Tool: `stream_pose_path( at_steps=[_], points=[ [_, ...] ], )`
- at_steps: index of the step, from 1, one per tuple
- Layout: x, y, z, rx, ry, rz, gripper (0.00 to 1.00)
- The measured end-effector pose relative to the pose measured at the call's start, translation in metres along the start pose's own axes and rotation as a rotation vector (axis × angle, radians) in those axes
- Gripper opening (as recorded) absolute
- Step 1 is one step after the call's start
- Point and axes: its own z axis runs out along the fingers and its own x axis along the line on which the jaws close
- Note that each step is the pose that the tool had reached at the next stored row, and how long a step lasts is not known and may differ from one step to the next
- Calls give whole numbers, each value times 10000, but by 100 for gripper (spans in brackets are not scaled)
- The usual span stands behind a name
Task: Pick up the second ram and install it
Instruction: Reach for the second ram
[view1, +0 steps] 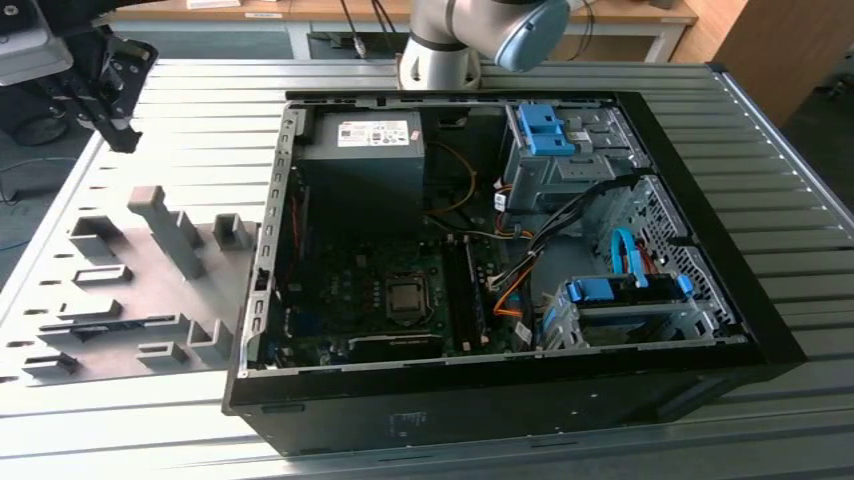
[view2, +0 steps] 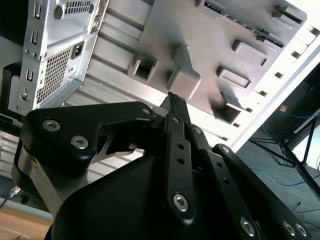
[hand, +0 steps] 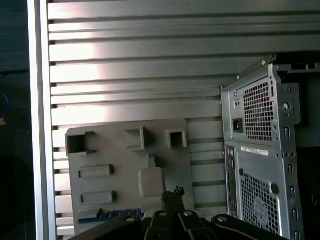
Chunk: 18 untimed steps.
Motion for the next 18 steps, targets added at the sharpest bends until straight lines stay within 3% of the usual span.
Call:
stream_pose_path(
  at_steps=[6,18],
  points=[
    [100,-69,2,4,0,0,11],
    [415,-133,0,4,-1,1,11]
  ],
)
